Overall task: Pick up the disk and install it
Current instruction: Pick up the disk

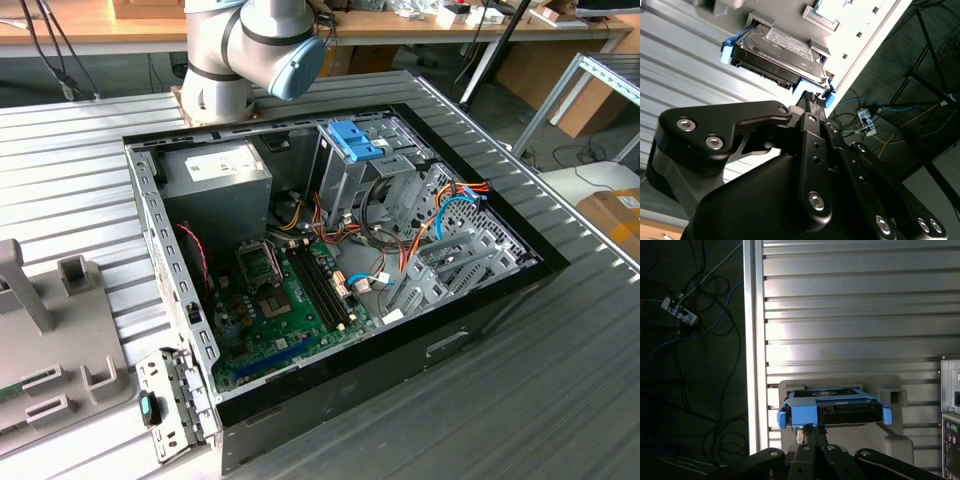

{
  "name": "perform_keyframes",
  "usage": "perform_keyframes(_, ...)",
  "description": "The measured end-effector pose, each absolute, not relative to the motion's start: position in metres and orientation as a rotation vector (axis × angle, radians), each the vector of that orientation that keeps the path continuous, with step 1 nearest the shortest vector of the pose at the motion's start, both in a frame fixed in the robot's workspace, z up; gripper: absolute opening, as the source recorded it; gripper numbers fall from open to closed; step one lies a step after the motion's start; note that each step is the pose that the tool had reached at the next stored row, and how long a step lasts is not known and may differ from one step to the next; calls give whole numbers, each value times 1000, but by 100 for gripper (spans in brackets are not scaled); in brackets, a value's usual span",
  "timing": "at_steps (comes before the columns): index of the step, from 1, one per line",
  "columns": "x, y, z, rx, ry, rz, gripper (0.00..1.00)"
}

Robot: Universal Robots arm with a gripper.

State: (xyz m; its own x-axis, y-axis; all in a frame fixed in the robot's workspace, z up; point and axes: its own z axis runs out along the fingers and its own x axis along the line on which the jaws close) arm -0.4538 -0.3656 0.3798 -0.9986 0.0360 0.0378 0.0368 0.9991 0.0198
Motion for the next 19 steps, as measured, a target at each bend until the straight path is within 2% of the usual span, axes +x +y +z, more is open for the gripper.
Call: perform_keyframes(19,-453,-366,380,120,-3101,-29,11)
